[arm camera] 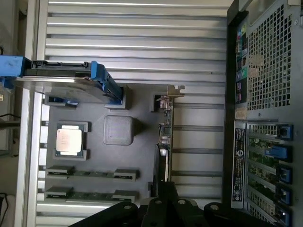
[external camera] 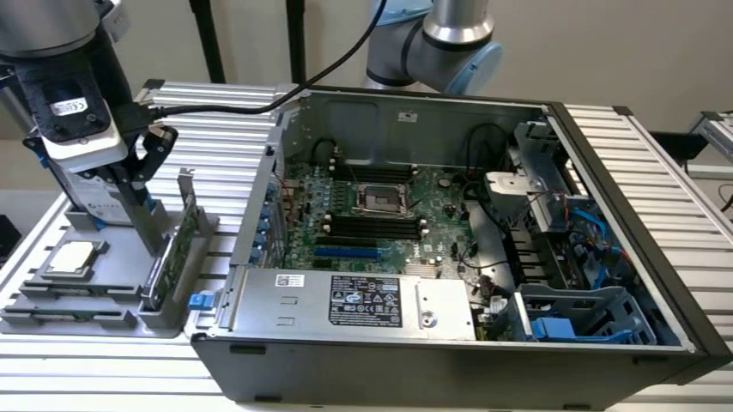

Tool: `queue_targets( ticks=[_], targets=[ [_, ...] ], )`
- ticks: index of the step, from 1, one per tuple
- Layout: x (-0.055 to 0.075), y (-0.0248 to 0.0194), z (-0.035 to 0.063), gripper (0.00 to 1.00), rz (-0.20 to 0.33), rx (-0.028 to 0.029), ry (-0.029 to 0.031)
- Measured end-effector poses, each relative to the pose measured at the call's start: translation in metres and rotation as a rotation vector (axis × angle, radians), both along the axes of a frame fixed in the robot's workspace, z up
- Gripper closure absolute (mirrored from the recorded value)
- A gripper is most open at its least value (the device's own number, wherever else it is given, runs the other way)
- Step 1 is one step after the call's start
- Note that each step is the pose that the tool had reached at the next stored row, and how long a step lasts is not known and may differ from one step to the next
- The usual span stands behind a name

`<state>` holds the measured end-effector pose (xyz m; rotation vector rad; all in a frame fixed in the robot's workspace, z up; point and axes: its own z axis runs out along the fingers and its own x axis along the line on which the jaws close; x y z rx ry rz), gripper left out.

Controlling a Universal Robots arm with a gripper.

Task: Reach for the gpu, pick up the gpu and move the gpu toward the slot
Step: 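Pick up the gpu and move the gpu toward the slot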

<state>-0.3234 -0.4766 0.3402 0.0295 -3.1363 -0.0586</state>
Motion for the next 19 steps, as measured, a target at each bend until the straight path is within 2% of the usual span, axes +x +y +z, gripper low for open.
queue_targets(
  ticks=[9,10,11,13,14,16,19],
  targets=[
    [0.0,0.0,0.0,0.88,0.0,0.0,0.0],
    [0.0,0.0,0.0,0.82,0.0,0.0,-0.0001],
    [0.0,0.0,0.0,0.82,0.0,0.0,0.0],
    [0.0,0.0,0.0,0.7,0.0,-0.0003,0.0001],
    [0.0,0.0,-0.0006,0.7,0.0,-0.0021,0.0],
    [0.0003,-0.0001,-0.004,0.58,0.0,-0.0026,0.0003],
    [0.0013,-0.0002,-0.0094,0.58,0.0,-0.0026,0.0004]
  ],
)
